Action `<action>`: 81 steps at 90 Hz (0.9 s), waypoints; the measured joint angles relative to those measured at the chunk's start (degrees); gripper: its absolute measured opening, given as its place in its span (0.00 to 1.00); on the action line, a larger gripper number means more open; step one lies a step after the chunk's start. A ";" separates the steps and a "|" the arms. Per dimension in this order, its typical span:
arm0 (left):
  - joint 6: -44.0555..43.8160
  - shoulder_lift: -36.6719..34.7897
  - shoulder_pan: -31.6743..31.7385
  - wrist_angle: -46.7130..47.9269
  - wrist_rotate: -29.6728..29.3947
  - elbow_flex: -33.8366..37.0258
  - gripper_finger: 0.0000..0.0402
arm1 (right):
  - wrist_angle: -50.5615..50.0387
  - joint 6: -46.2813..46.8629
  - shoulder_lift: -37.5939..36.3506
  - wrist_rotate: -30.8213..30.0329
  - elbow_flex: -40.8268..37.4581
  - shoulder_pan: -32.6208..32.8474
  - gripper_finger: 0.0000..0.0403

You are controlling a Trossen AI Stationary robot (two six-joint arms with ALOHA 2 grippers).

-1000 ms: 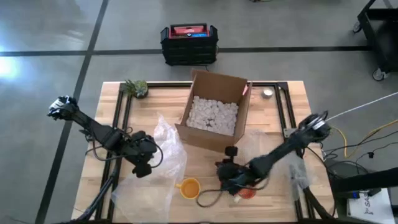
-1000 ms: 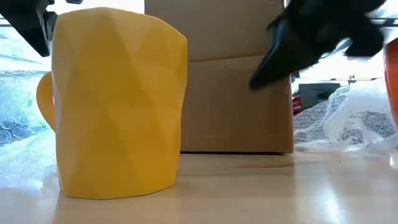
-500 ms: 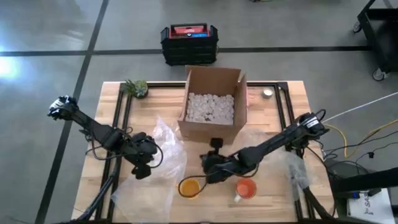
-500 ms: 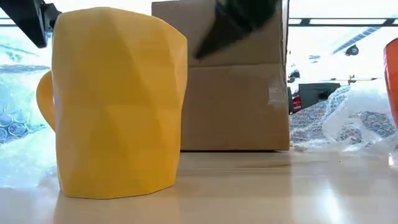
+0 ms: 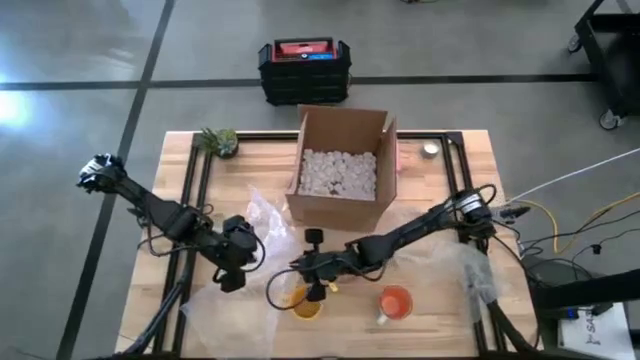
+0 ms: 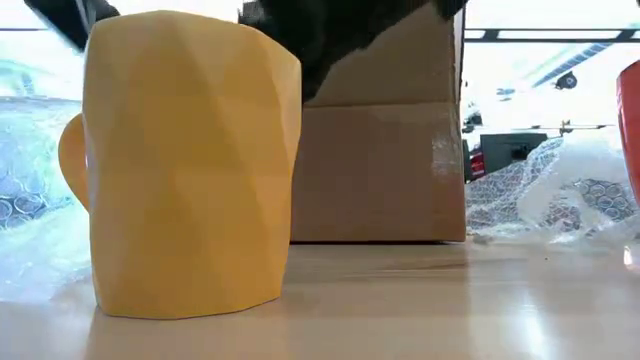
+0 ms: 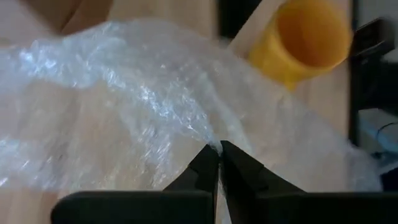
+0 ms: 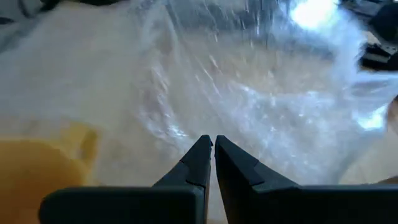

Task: Wrap mug
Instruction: Adjust the bubble wrap, then move the yellow mug to the middle right of the table

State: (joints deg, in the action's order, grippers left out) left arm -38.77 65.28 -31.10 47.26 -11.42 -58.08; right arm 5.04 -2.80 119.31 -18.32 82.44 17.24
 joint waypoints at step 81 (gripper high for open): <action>-8.14 1.77 0.59 20.75 -7.13 -13.77 0.52 | -5.60 -8.94 -0.97 -2.66 2.58 -2.26 0.02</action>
State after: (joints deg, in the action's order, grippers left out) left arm -46.91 67.05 -30.51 68.00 -18.55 -71.85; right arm -0.56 -11.74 118.34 -20.98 85.01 14.98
